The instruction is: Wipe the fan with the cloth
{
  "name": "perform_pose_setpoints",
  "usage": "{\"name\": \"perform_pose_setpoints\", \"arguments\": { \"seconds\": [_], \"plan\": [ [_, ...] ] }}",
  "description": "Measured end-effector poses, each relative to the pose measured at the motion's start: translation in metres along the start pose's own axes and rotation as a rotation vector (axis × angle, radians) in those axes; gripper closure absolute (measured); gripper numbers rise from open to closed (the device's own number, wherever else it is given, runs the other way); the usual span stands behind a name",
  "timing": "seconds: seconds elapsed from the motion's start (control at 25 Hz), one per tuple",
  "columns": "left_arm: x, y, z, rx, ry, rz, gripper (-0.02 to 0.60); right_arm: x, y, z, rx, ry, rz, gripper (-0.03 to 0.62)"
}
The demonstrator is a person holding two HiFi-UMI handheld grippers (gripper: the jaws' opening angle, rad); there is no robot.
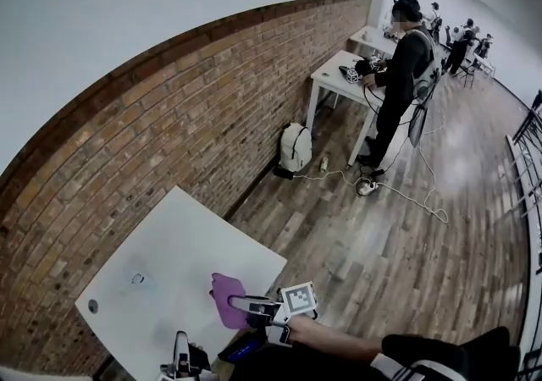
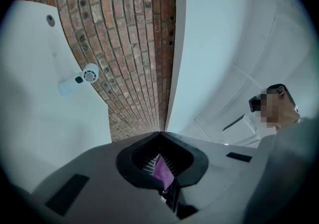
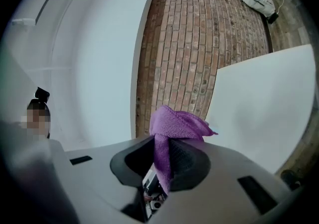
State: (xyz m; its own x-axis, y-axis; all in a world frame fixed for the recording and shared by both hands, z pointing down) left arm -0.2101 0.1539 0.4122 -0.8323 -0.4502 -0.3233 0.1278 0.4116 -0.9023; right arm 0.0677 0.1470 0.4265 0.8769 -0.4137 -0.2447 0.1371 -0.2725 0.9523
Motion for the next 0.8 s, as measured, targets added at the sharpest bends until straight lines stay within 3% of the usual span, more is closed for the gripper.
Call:
{"name": "perform_pose_setpoints", "arguments": {
  "seconds": [0.32,0.8],
  "plan": [
    [0.059,-0.042,0.016,-0.079,0.014,-0.063,0.584,-0.045,-0.034,0.096,0.028,-0.041,-0.163,0.533],
    [0.130,-0.083,0.013,-0.081,0.032,-0.125,0.584,-0.085,-0.028,0.146,-0.064,-0.062,-0.201,0.533]
  ]
}}
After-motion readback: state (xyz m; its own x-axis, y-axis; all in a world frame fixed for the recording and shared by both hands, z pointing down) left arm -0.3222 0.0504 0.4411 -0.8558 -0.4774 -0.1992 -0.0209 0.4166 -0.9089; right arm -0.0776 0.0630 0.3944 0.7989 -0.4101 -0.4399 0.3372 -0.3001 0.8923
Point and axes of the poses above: the fingertips, and each gripper's own axes: z forward along the fingers, y to its right, x out of its top, the point moved 5 cm from there along -z, backward along the fingers, and after that the axes turned 15 degrees about y, right-handed, at the moved point
